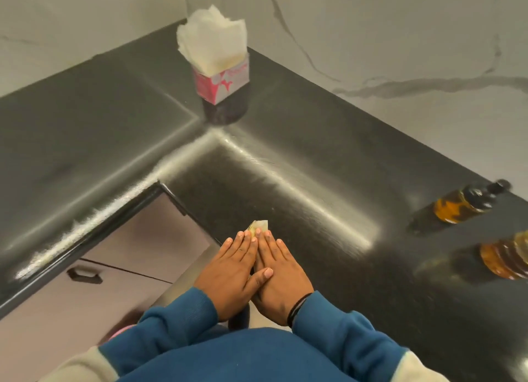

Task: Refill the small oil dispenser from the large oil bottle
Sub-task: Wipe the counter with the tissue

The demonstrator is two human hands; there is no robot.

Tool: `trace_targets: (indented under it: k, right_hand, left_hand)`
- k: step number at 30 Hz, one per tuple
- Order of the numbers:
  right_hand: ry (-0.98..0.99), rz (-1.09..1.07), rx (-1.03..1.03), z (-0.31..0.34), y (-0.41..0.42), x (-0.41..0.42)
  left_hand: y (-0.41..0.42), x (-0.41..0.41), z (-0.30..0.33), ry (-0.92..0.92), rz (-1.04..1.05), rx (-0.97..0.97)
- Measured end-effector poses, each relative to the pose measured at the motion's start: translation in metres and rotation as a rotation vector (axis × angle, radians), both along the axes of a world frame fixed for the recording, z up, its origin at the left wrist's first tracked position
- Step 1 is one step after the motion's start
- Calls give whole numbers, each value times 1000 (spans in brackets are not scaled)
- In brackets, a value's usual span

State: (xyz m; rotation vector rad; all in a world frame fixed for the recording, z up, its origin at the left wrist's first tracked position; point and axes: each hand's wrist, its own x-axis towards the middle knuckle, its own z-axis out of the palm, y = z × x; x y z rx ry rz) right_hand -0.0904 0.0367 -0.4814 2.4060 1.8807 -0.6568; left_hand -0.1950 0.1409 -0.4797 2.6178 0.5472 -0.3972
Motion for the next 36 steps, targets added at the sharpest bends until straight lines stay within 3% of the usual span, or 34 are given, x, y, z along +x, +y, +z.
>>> trace_targets:
  k: [7,11,26,28,30,33,36]
  right_hand:
    - [-53,77,31,-13,96,8]
    - [-54,80,123,-15,118,20]
    - [-56,202,451,-30,68,11]
    - [85,67,463,-15,70,15]
    - [320,-213,476,3,73,23]
    - [790,-697,553,36,81,29]
    - [1217,-871,562,67,84,31]
  left_hand:
    - [88,-9,-14,-123,171,-73]
    - [118,-12,-17,-229,173,3]
    - [94,-33,-46,-622,137,205]
    - [95,-30,-38,-664,172,184]
    - [97,-25,-22,-738,272,49]
    - [98,-12,12,-819,616,-451]
    - [99,3,38,-838,842,-853]
